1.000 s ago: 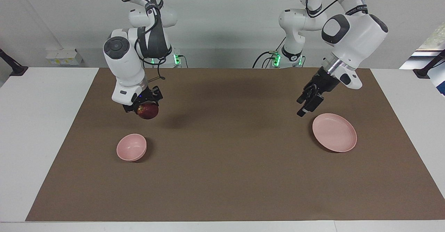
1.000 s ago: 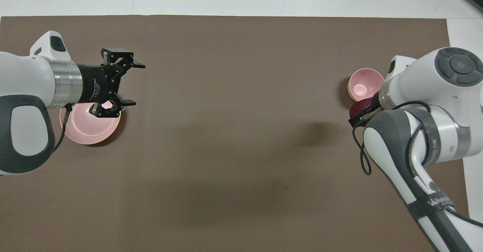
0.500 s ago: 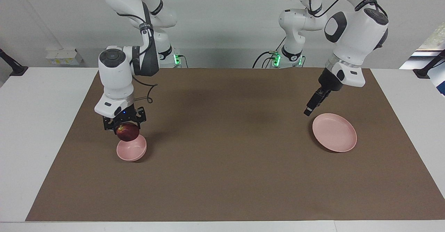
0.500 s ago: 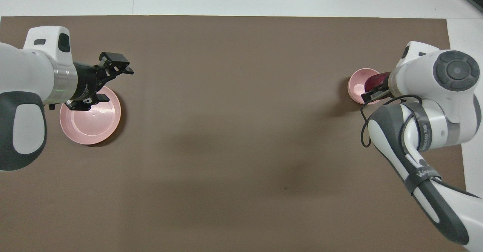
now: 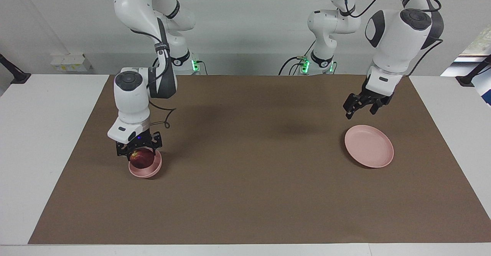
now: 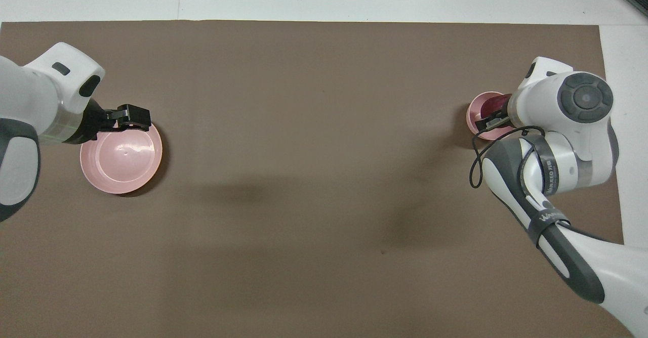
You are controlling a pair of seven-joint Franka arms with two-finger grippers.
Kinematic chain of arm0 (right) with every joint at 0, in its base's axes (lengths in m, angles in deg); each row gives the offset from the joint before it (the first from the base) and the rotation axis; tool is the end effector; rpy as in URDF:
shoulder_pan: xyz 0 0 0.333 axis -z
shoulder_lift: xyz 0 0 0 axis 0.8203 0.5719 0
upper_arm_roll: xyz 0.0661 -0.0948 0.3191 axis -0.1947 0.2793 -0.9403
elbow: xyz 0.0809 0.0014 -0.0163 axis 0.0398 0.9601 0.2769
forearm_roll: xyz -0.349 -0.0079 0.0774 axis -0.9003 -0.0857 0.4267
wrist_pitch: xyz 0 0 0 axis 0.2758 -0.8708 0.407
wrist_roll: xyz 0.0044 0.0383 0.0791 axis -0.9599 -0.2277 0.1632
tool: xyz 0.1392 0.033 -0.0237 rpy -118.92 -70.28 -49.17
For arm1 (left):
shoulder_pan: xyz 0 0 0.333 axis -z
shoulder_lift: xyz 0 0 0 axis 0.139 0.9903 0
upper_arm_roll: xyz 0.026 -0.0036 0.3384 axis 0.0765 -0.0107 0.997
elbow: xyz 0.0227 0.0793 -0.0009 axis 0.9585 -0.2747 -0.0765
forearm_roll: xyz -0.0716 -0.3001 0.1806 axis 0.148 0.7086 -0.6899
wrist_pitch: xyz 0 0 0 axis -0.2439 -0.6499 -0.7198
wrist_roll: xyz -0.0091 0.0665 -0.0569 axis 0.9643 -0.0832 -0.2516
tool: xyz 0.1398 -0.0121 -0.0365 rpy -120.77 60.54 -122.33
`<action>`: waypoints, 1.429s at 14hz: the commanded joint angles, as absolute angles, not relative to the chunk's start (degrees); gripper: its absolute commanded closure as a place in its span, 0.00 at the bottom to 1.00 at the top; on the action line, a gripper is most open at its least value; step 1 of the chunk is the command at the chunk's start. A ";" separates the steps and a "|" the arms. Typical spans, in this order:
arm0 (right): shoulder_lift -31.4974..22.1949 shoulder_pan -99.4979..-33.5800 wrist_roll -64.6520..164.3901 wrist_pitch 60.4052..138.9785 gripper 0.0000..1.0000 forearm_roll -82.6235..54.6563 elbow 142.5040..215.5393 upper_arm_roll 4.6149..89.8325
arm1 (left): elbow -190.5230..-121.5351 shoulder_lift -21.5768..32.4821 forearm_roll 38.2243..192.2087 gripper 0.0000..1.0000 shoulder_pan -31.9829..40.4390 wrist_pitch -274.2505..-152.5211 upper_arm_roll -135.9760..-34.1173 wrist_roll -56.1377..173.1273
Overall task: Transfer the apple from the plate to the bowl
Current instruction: 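Lower the apple into the pink bowl and open the right gripper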
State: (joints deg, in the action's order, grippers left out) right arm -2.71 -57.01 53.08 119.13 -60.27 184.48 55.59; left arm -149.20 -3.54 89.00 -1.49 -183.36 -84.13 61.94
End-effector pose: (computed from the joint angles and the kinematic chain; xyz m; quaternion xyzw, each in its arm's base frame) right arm 0.6227 -0.0009 0.3690 0.9711 0.1939 0.0807 0.1132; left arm 0.5398 -0.0797 0.5349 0.9986 0.0272 0.0445 0.0000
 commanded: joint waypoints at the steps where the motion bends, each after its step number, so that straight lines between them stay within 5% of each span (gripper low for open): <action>1: -2.41 -56.26 50.84 119.20 0.23 -62.06 184.17 55.13 | -144.75 -2.85 87.53 0.00 -4.12 -177.85 -84.57 70.33; 2: -2.41 -56.34 50.75 119.20 0.00 -62.06 184.17 55.13 | -143.35 -2.59 87.53 0.00 -4.38 -176.09 -84.48 70.60; 7: -2.59 -56.87 49.52 118.68 0.00 -62.06 184.17 55.04 | -134.47 -1.71 87.27 0.00 -5.70 -164.23 -84.48 75.16; 11: -3.55 -57.31 49.08 116.76 0.00 -61.89 183.64 55.04 | -135.07 -2.41 88.05 0.00 -6.40 -164.30 -84.48 75.62; 20: -9.61 -57.84 35.32 82.41 0.00 -40.55 168.44 55.21 | -134.90 -2.67 88.41 0.00 -7.11 -164.30 -84.48 75.87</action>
